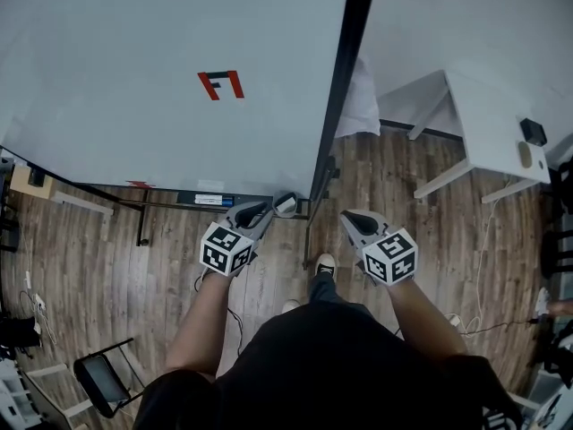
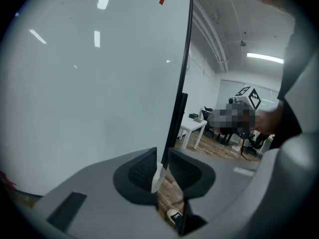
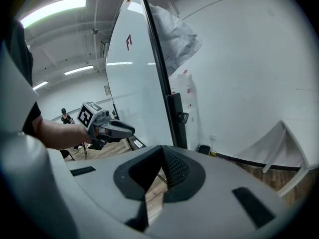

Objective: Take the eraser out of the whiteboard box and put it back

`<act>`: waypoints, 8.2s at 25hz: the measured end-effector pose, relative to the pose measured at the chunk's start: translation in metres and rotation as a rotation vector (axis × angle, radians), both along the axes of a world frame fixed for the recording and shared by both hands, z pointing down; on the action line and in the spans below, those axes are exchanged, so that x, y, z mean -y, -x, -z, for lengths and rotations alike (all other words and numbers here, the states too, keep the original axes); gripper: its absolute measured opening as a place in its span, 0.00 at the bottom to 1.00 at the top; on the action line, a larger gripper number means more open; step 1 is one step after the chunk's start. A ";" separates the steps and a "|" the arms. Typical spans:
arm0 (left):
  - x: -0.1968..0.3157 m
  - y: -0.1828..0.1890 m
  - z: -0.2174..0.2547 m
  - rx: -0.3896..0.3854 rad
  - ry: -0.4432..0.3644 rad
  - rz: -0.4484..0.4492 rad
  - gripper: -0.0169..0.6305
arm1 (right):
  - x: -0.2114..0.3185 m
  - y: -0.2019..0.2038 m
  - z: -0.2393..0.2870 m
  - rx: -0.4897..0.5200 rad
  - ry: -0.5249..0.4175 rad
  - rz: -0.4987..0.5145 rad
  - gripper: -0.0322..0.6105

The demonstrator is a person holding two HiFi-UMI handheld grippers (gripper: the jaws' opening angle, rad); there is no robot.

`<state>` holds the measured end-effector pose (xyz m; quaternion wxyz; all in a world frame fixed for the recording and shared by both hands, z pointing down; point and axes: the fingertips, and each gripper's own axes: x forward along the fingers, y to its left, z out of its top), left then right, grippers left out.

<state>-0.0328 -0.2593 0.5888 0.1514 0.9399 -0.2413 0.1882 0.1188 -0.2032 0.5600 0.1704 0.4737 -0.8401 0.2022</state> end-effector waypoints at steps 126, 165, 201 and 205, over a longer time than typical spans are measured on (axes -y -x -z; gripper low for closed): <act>-0.010 0.011 0.004 0.058 0.007 0.039 0.26 | -0.059 0.033 0.003 -0.018 -0.006 0.057 0.04; -0.072 0.113 -0.004 0.069 0.035 0.121 0.26 | -0.090 0.078 0.011 -0.048 -0.040 0.072 0.04; -0.014 0.027 0.000 0.063 0.033 0.054 0.26 | -0.059 0.015 -0.020 -0.050 0.035 0.037 0.04; -0.005 0.013 -0.001 0.063 0.030 0.042 0.26 | -0.054 0.008 -0.022 -0.051 0.042 0.039 0.04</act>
